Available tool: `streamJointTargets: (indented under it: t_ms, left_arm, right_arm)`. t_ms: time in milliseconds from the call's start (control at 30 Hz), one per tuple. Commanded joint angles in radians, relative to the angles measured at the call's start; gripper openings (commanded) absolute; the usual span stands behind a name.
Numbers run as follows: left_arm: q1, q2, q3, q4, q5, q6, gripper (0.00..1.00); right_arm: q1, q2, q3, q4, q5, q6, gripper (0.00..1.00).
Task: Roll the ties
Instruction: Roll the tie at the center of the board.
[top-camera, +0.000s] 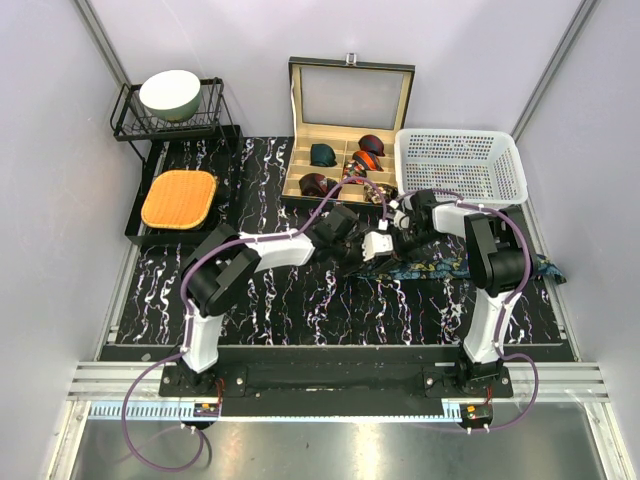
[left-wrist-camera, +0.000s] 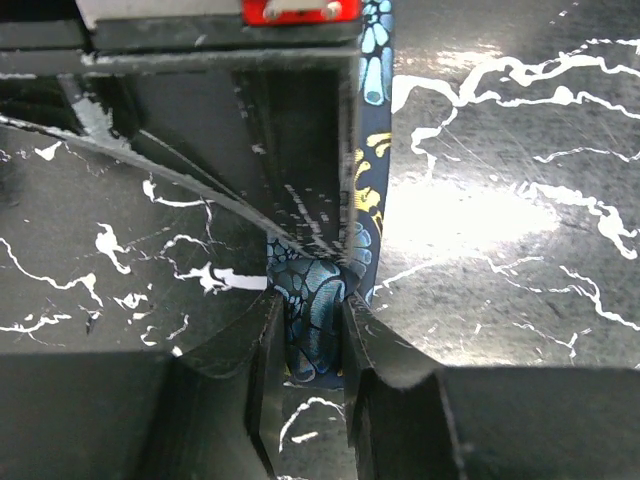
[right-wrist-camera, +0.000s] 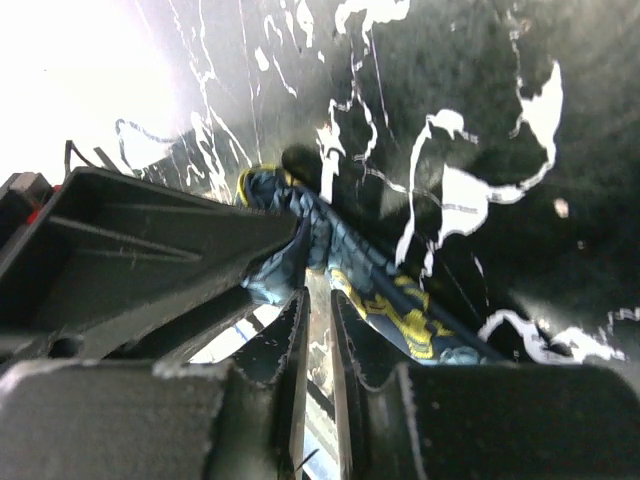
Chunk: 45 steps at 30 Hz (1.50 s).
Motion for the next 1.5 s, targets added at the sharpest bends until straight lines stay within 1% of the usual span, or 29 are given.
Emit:
streamJointTargets:
  t_ms: [0, 67, 167, 200, 267, 400, 500, 700, 867, 1133, 1200, 1233, 1300, 1333, 1367, 1433, 1467]
  left_arm:
    - [-0.010, 0.155, -0.042, -0.274, -0.182, 0.024, 0.20]
    - [-0.010, 0.160, -0.027, -0.287, -0.180, 0.024, 0.20]
    - [-0.017, 0.166, -0.010, -0.302, -0.182, 0.047, 0.20]
    - [-0.021, 0.167, -0.007, -0.304, -0.183, 0.053, 0.20]
    - [-0.021, 0.173, 0.005, -0.316, -0.180, 0.059, 0.20]
    - [-0.028, 0.178, 0.015, -0.328, -0.179, 0.069, 0.21]
    - [-0.031, 0.183, 0.019, -0.339, -0.175, 0.076, 0.21]
    - [-0.031, 0.186, 0.039, -0.356, -0.166, 0.075, 0.21]
    - [-0.036, 0.189, 0.052, -0.366, -0.153, 0.065, 0.22]
    - [-0.039, 0.186, 0.045, -0.370, -0.131, 0.065, 0.22]
    - [-0.040, 0.187, 0.045, -0.370, -0.122, 0.064, 0.22]
    - [-0.039, 0.187, 0.044, -0.370, -0.119, 0.062, 0.23]
    - [-0.040, 0.183, 0.041, -0.363, -0.113, 0.061, 0.26]
    - [-0.039, 0.181, 0.039, -0.359, -0.108, 0.056, 0.29]
    - [-0.031, 0.170, 0.030, -0.356, -0.081, 0.052, 0.38]
    - [-0.016, 0.149, 0.007, -0.305, -0.048, 0.017, 0.46]
    - [0.007, 0.132, -0.007, -0.279, -0.006, -0.002, 0.51]
  right_arm:
    - [-0.006, -0.052, 0.008, -0.056, -0.054, -0.016, 0.19]
    - [-0.015, -0.061, 0.003, -0.056, -0.055, -0.022, 0.21]
    - [-0.021, -0.074, 0.000, -0.042, -0.052, -0.023, 0.28]
    - [-0.021, -0.074, -0.006, -0.031, -0.060, -0.006, 0.32]
    - [-0.021, -0.084, -0.014, 0.007, -0.072, 0.014, 0.35]
    - [-0.040, -0.109, -0.023, 0.023, -0.068, 0.014, 0.36]
    - [-0.052, -0.094, -0.014, 0.039, -0.040, 0.014, 0.35]
    - [-0.047, -0.063, -0.050, 0.173, -0.074, 0.088, 0.34]
    - [-0.029, -0.045, -0.078, 0.210, -0.100, 0.094, 0.34]
    - [-0.024, -0.019, -0.106, 0.245, -0.072, 0.080, 0.35]
    - [-0.023, -0.008, -0.104, 0.268, -0.072, 0.096, 0.30]
    - [-0.023, -0.005, -0.101, 0.269, -0.071, 0.099, 0.16]
    - [-0.023, -0.006, -0.101, 0.259, -0.064, 0.087, 0.01]
    - [-0.024, -0.011, -0.101, 0.250, -0.045, 0.077, 0.00]
    - [-0.024, -0.014, -0.104, 0.240, -0.044, 0.068, 0.00]
    - [-0.026, -0.006, -0.095, 0.195, -0.011, 0.053, 0.00]
    - [-0.026, 0.007, -0.084, 0.176, 0.006, 0.041, 0.00]
